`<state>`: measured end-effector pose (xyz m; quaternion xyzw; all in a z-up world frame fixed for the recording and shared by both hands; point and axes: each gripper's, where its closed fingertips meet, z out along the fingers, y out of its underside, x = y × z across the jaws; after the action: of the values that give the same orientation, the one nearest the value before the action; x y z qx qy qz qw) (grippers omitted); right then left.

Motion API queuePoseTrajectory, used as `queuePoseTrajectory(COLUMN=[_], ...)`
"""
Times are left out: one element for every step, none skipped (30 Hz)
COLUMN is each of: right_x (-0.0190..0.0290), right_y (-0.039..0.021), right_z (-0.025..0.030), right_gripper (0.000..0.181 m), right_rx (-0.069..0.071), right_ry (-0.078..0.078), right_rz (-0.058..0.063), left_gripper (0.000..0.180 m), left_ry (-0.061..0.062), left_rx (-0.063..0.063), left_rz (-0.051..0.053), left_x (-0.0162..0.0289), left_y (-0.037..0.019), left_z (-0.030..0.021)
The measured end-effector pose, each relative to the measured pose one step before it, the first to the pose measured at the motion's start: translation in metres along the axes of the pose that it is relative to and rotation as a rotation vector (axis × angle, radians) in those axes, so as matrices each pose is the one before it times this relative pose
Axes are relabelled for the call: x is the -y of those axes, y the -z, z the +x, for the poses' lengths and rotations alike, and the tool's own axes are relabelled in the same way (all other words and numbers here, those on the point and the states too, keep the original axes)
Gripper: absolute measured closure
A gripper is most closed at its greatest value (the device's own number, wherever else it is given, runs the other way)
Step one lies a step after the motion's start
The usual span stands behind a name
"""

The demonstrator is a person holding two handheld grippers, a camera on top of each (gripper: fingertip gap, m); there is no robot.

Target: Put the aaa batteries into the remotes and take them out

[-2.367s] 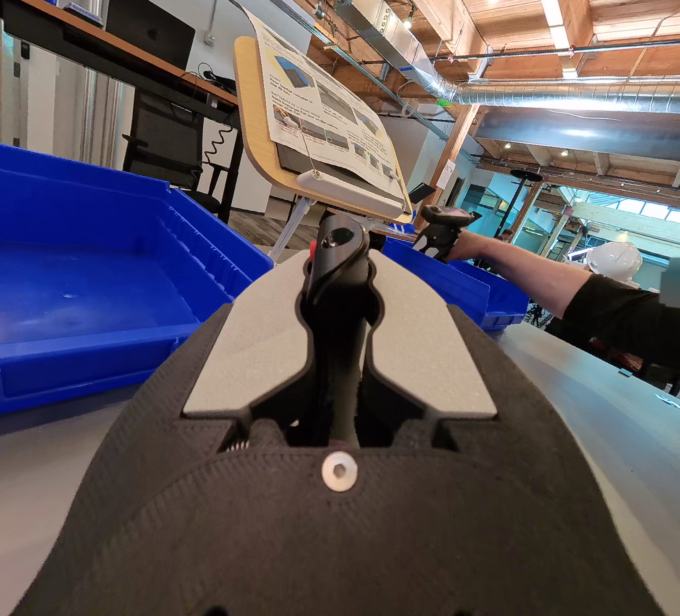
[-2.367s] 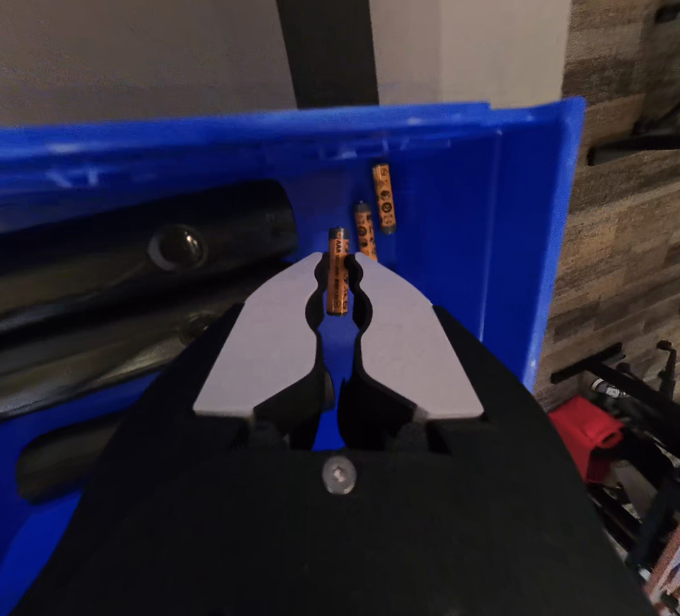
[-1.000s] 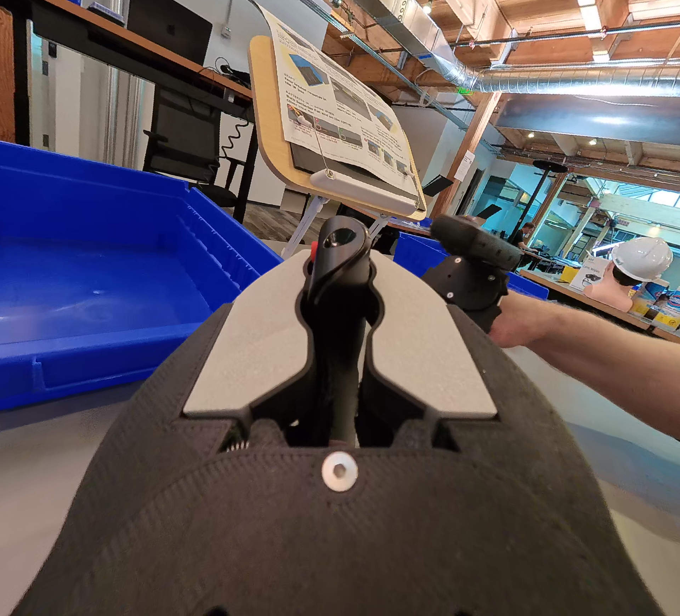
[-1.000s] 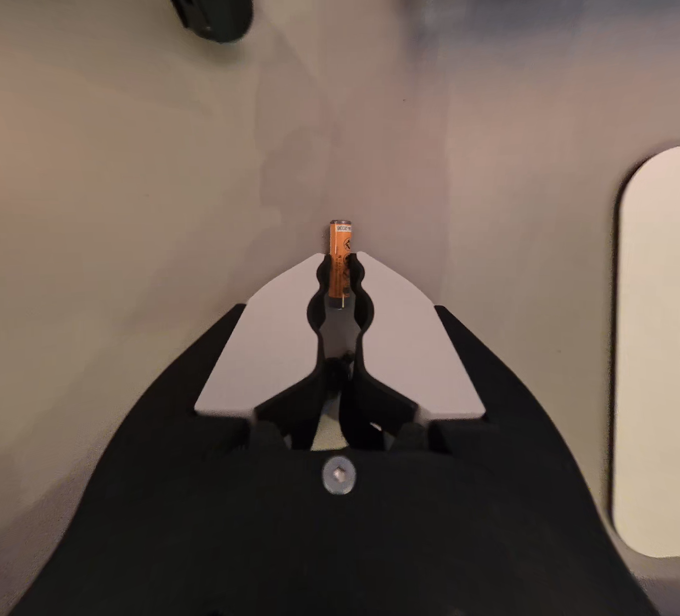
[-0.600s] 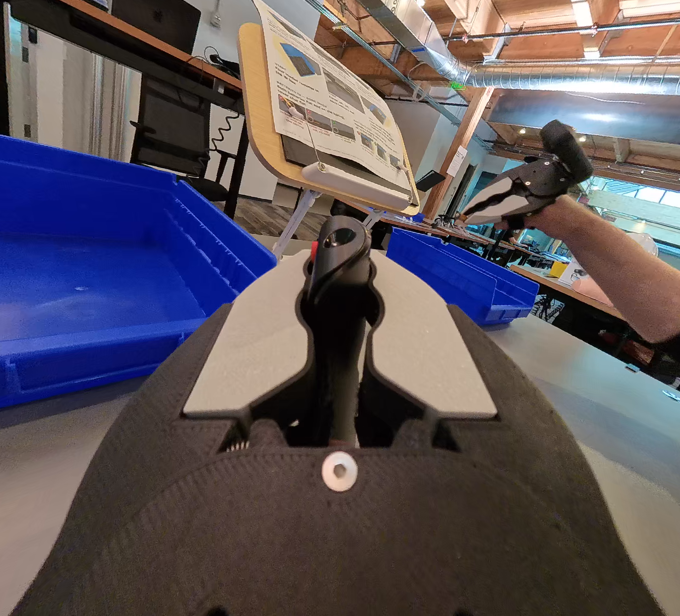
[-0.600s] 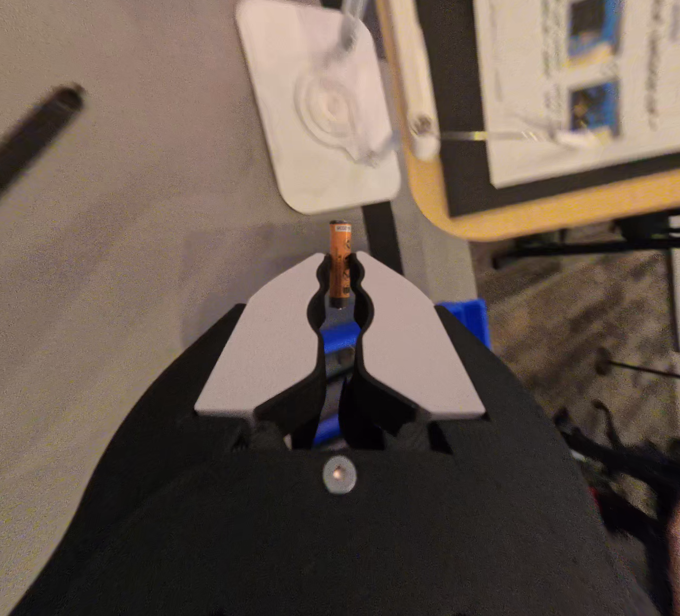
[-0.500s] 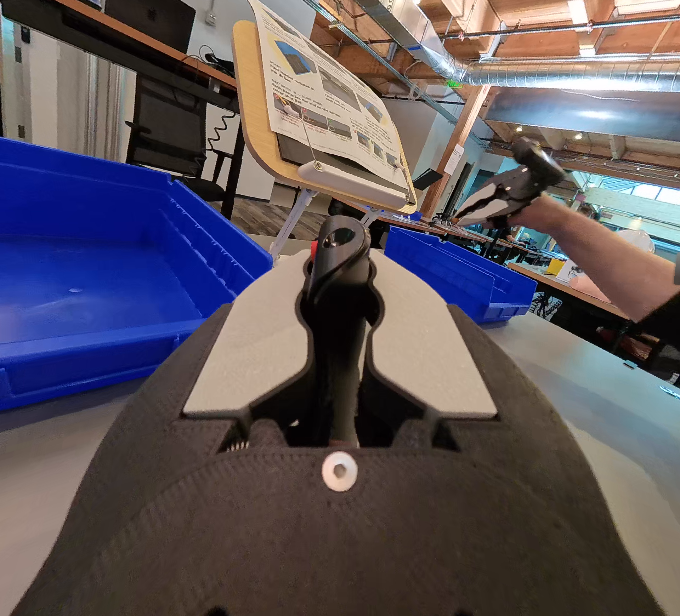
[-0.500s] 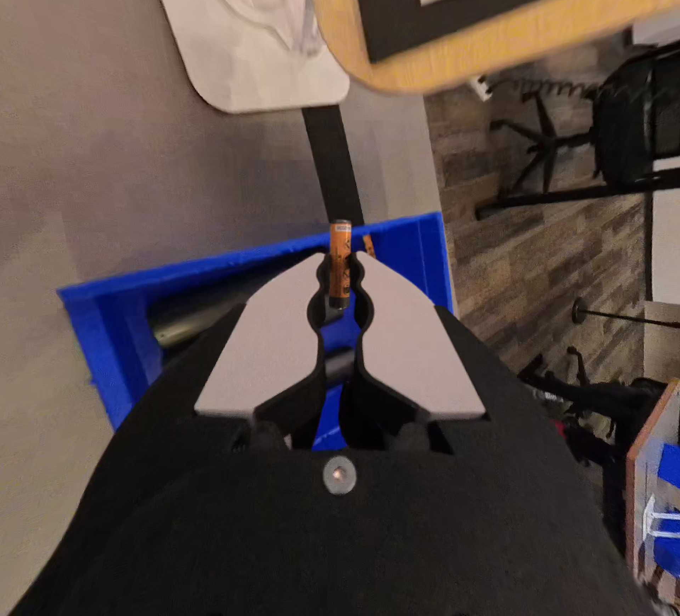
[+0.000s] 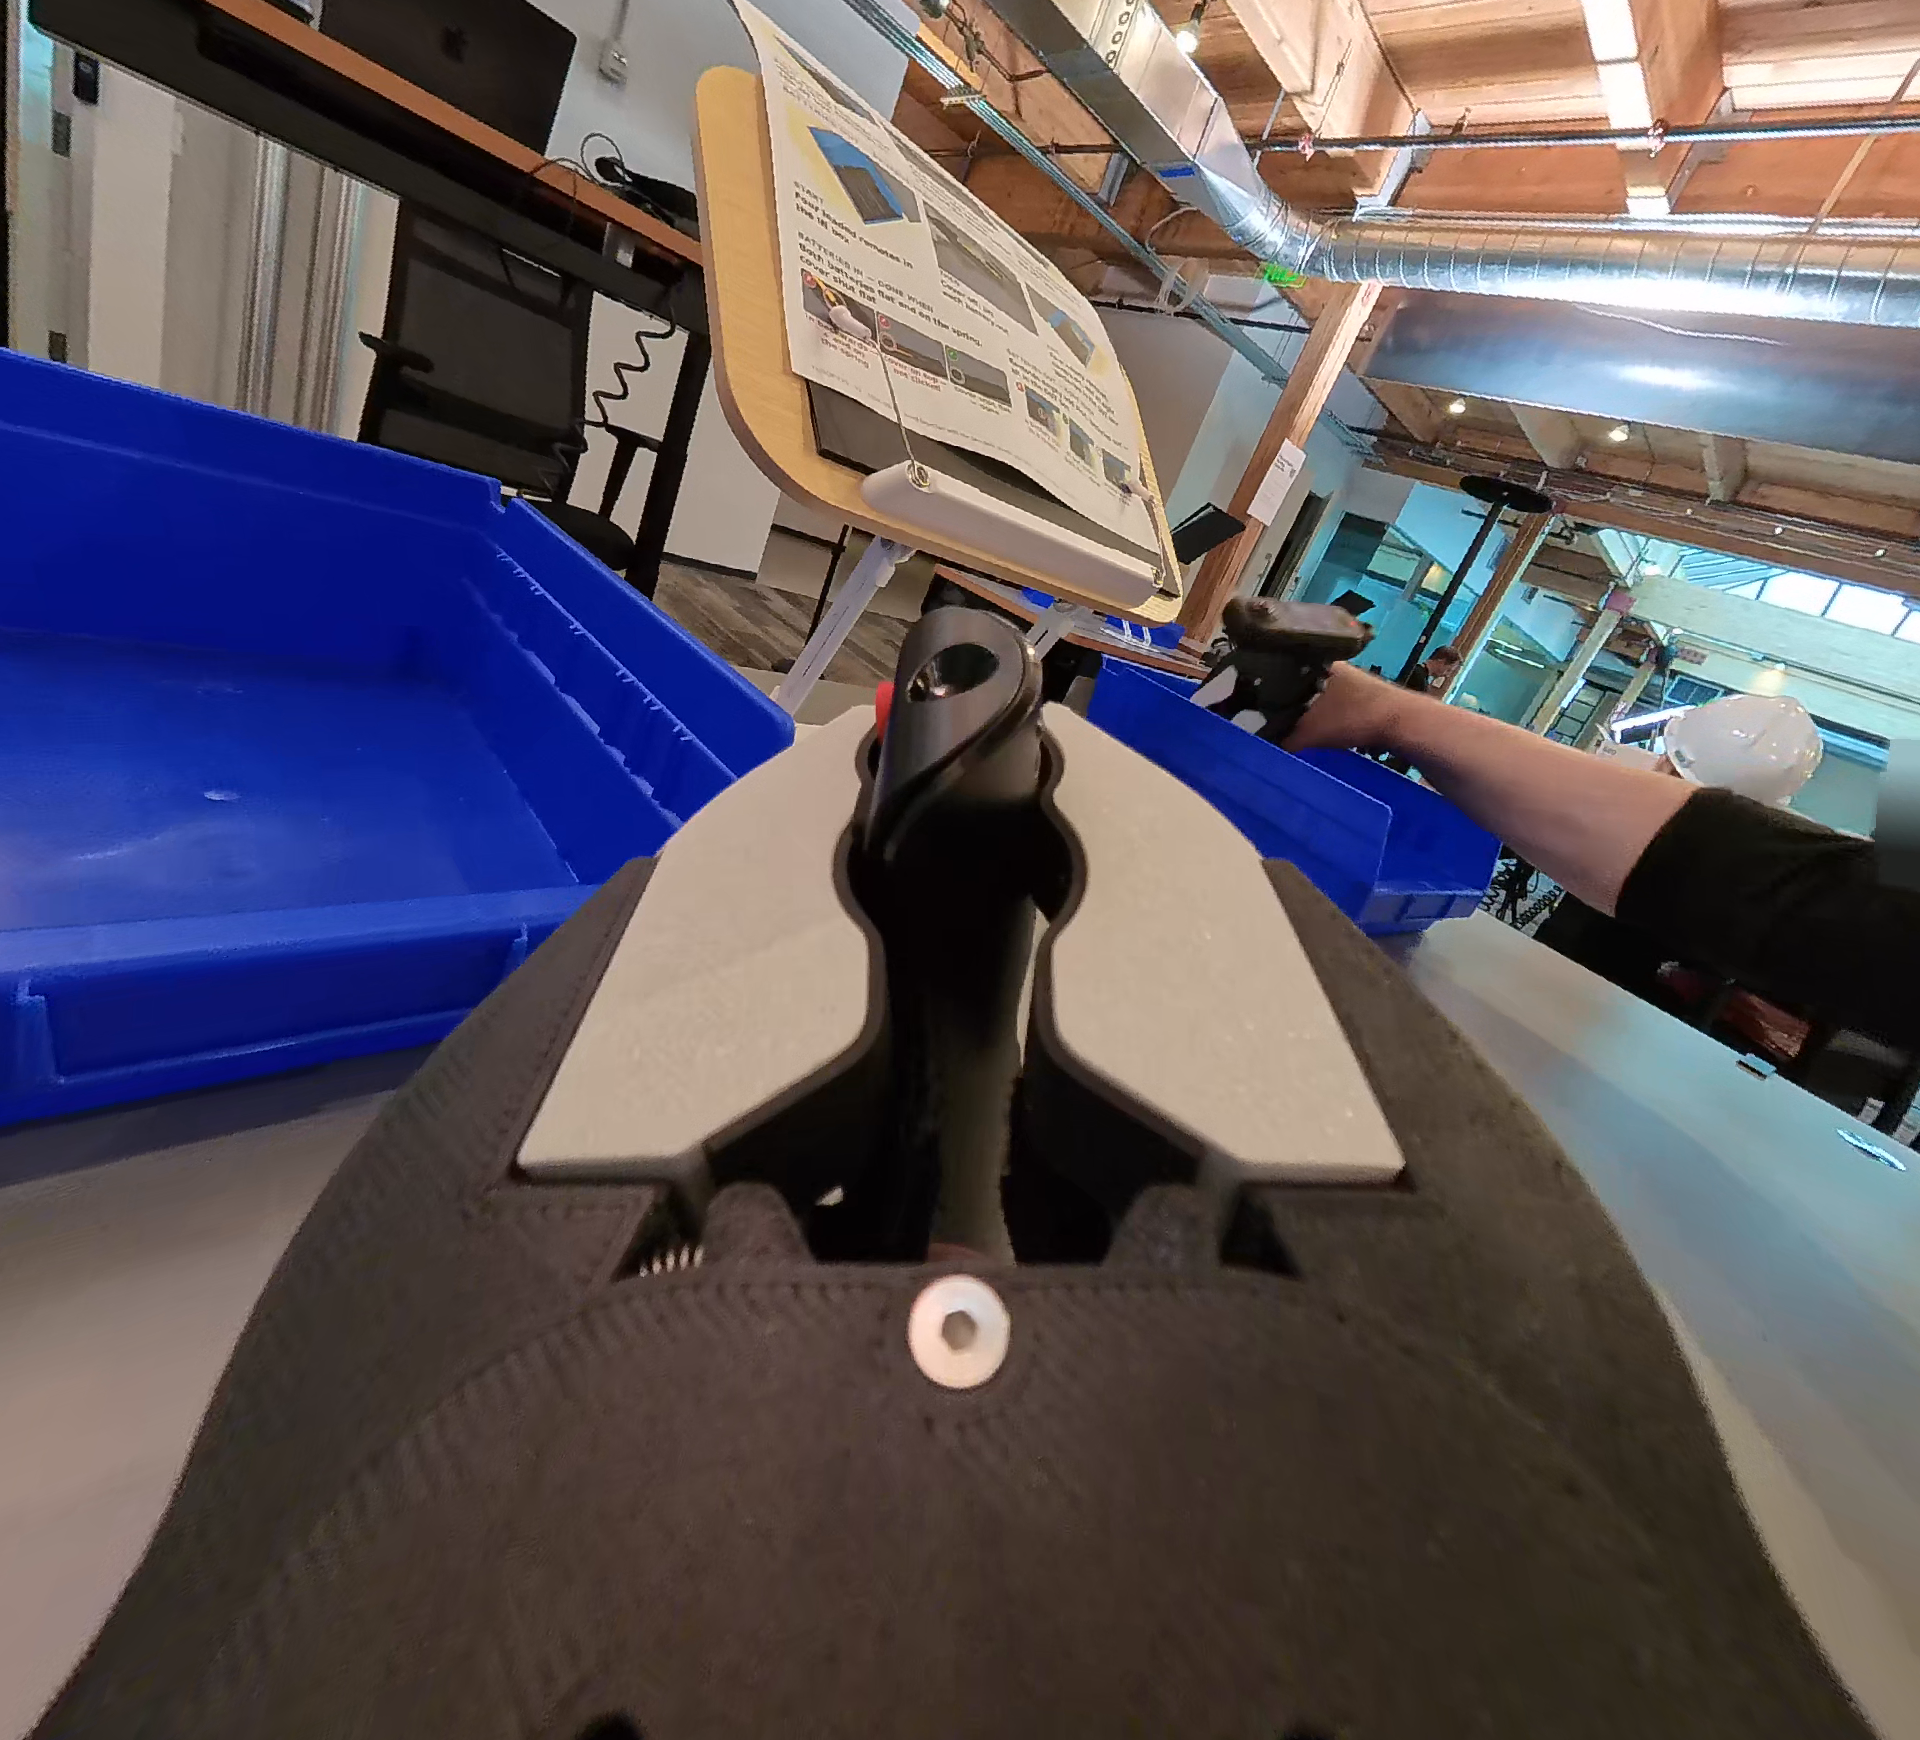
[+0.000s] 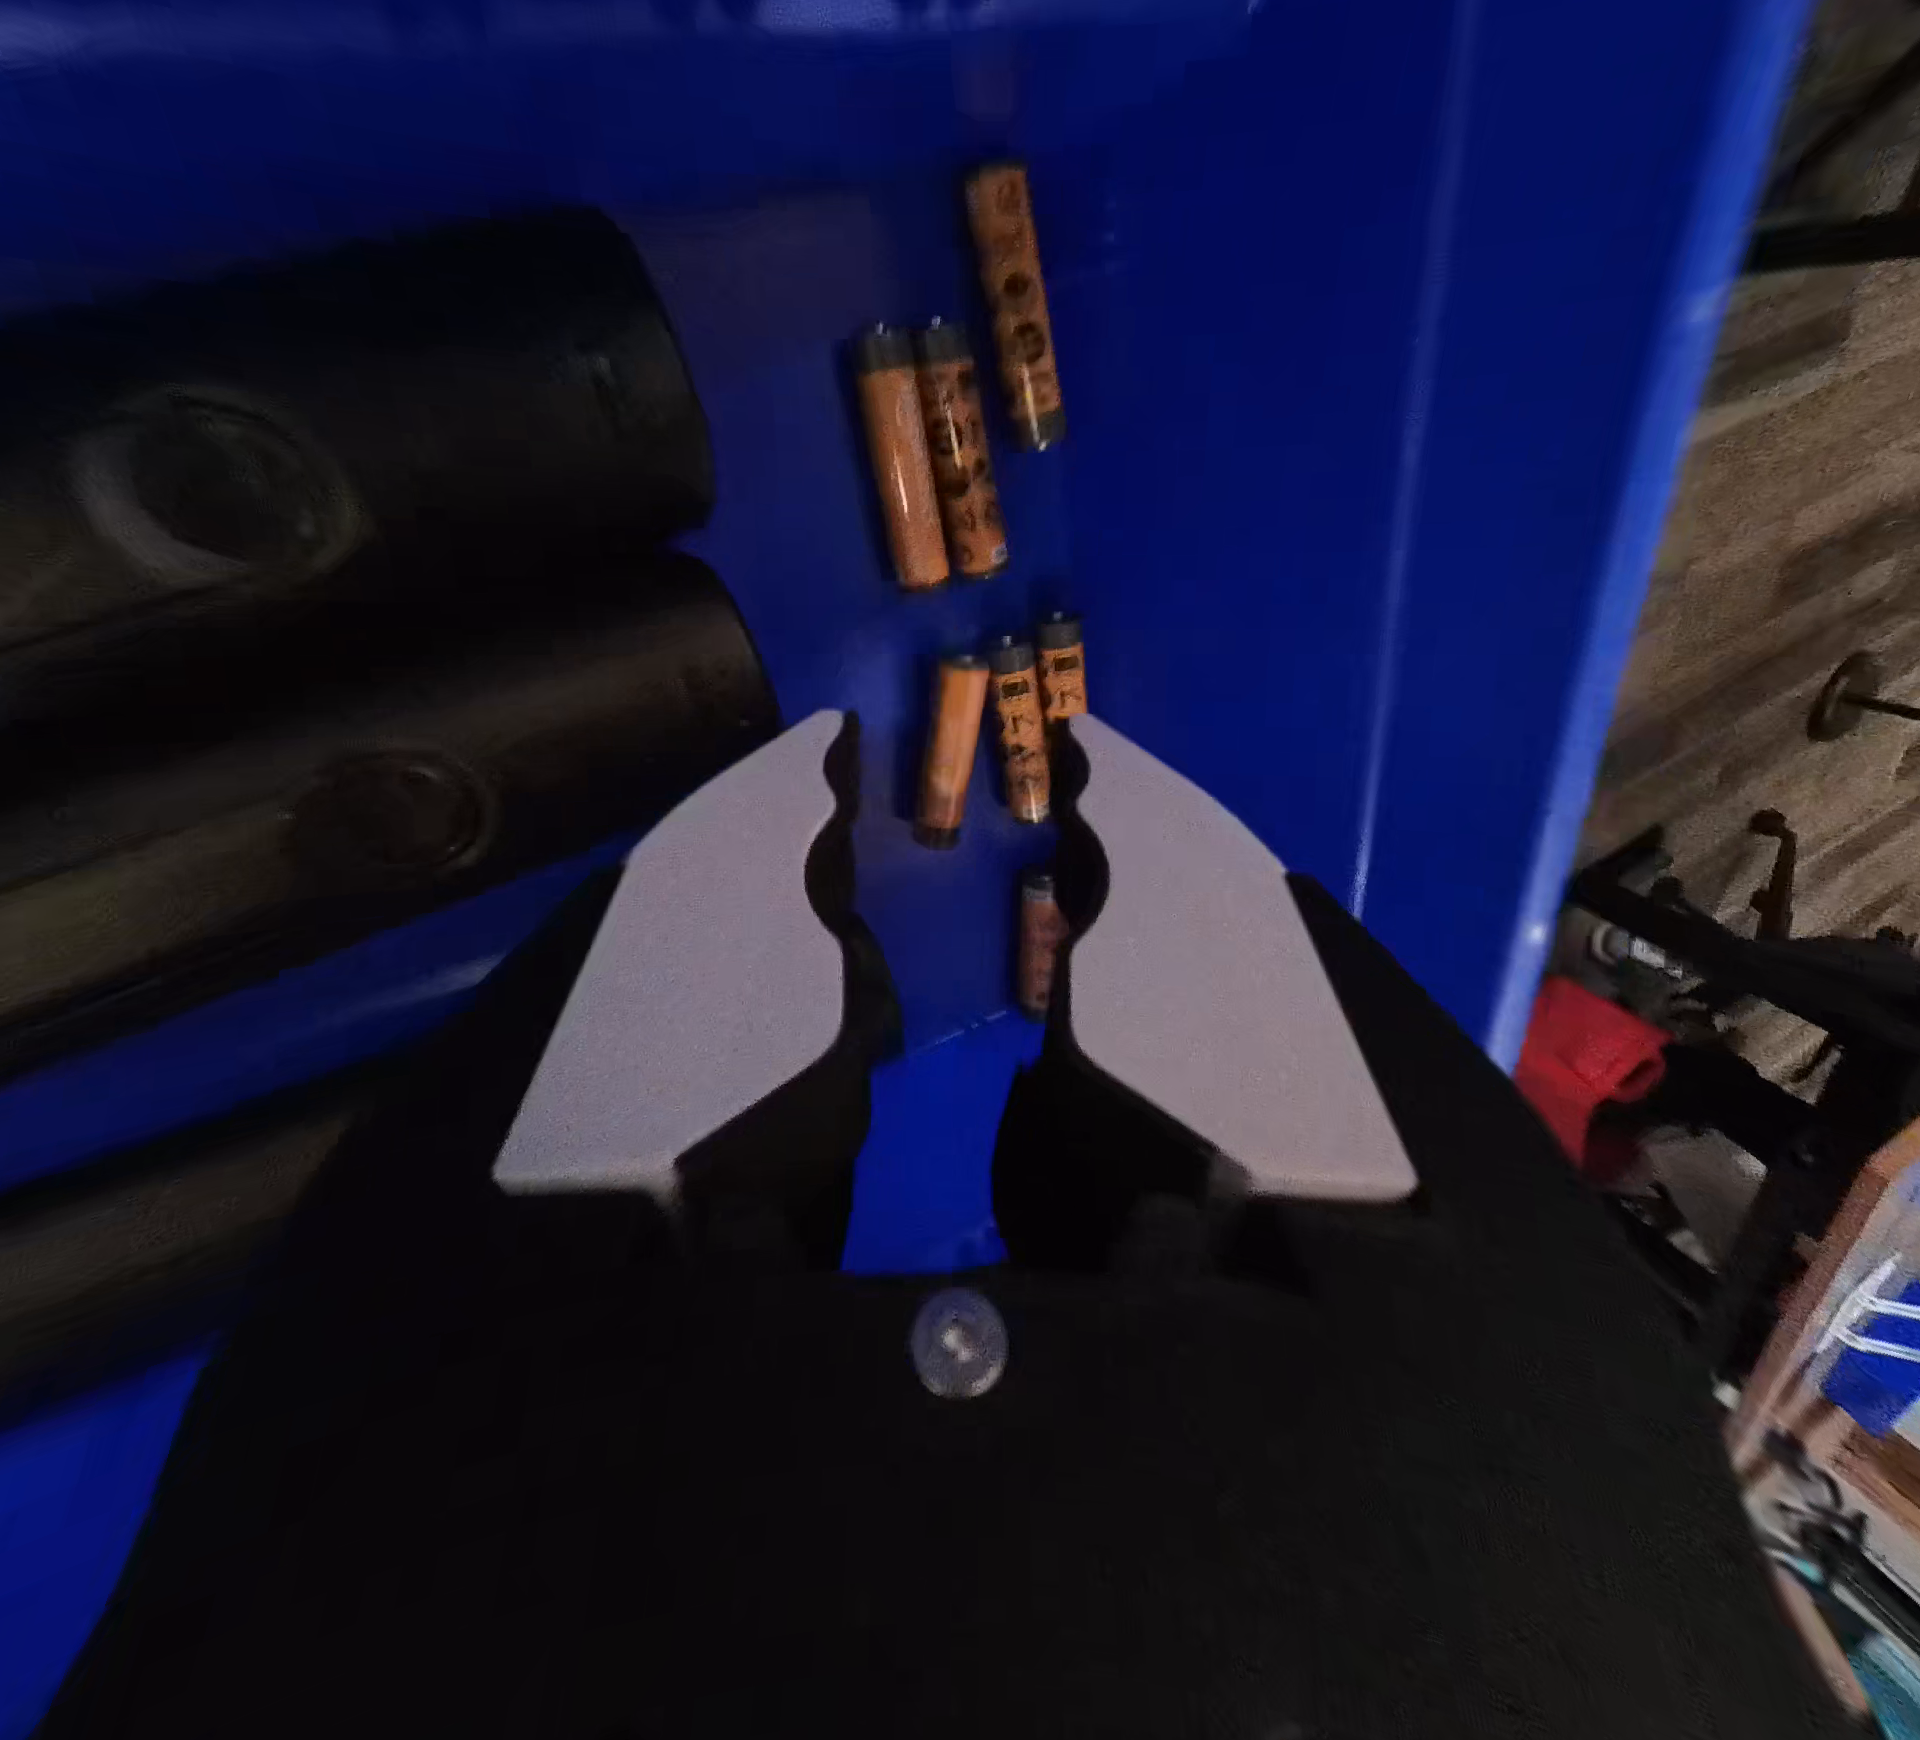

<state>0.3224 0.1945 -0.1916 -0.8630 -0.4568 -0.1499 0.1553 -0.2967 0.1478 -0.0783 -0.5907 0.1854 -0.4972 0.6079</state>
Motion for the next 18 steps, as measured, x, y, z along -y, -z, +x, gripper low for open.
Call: queuePoseTrajectory(right_x=[0.00549,0.00193,0.00725,0.02029,0.02644,0.02513,0.02232,0.02172,0.02023,0.01674,0.01510,0.01528,0.01187,0.00815,-0.00047,-0.00307,0.00098,0.00155], right_y=[0.01298,0.01673,0.02124,0.02606,0.02678,0.02251,0.01636,0.00959,0.00247,-0.00473,-0.01006,-0.01366,-0.01633,-0.01784,-0.01708,-0.01519,-0.01280,-0.01036], right_z=[0.00437,0.00480,0.00117,-0.00701,-0.01358,-0.01851,-0.02745,-0.03795,-0.04295,-0.03941,-0.03606,-0.03370,-0.02668,-0.01714,-0.00814,-0.00538,-0.00851,-0.00603], right_gripper=[0.147,0.148,0.147,0.145,0.146,0.148,0.148,0.147,0.147,0.147,0.146,0.144,0.144,0.145,0.145,0.143,0.144,0.146], right_rx=[-0.0401,-0.0576,-0.0524,-0.0167,0.0036,0.0063,0.0334,0.0717,0.0893,0.0775,0.0722,0.0726,0.0455,-0.0047,-0.0462,-0.0401,0.0152,0.0341], right_ry=[-0.0228,-0.0113,-0.0128,-0.0247,-0.0318,-0.0246,-0.0065,0.0207,0.0310,0.0194,0.0052,-0.0009,-0.0002,0.0008,0.0107,0.0159,-0.0196,-0.0495], right_rz=[0.0351,-0.0064,0.0135,0.0888,0.1043,0.0720,0.0364,0.0317,0.0300,0.0086,0.0039,0.0194,0.0083,-0.0029,-0.0494,-0.0576,-0.0144,-0.0005], left_gripper=[0.155,0.155,0.155,0.155,0.155,0.155,0.155,0.155,0.155,0.155,0.155,0.155,0.155,0.155,0.155,0.155,0.155,0.155], left_ry=[0.0009,-0.0011,-0.0012,0.0008,0.0010,-0.0019,-0.0026,-0.0002,0.0013,0.0013,-0.0003,-0.0013,0.0005,0.0017,0.0015,0.0024,0.0043,0.0045], left_rx=[0.0009,0.0008,0.0003,-0.0007,-0.0008,0.0007,0.0013,0.0013,0.0018,0.0016,0.0023,0.0050,0.0059,0.0041,0.0023,0.0015,0.0014,0.0014], left_rz=[0.0000,-0.0007,-0.0006,0.0002,0.0004,-0.0001,-0.0003,-0.0004,-0.0002,0.0008,0.0008,-0.0003,-0.0003,0.0012,0.0031,0.0033,0.0027,0.0020], left_x=[0.00004,0.00000,-0.00006,0.00002,0.00005,-0.00012,0.00000,-0.00017,-0.00043,-0.00023,-0.00006,-0.00006,0.00000,0.00022,0.00027,0.00023,0.00012,0.00013], left_y=[0.00008,-0.00011,-0.00014,-0.00014,-0.00016,-0.00018,-0.00016,-0.00016,-0.00011,-0.00015,0.00000,0.00013,0.00029,0.00045,0.00061,0.00069,0.00058,0.00061], left_z=[-0.00010,0.00005,0.00024,0.00036,0.00038,0.00048,0.00025,0.00027,-0.00003,0.00010,0.00009,-0.00033,-0.00066,-0.00051,-0.00018,-0.00033,-0.00046,-0.00042])
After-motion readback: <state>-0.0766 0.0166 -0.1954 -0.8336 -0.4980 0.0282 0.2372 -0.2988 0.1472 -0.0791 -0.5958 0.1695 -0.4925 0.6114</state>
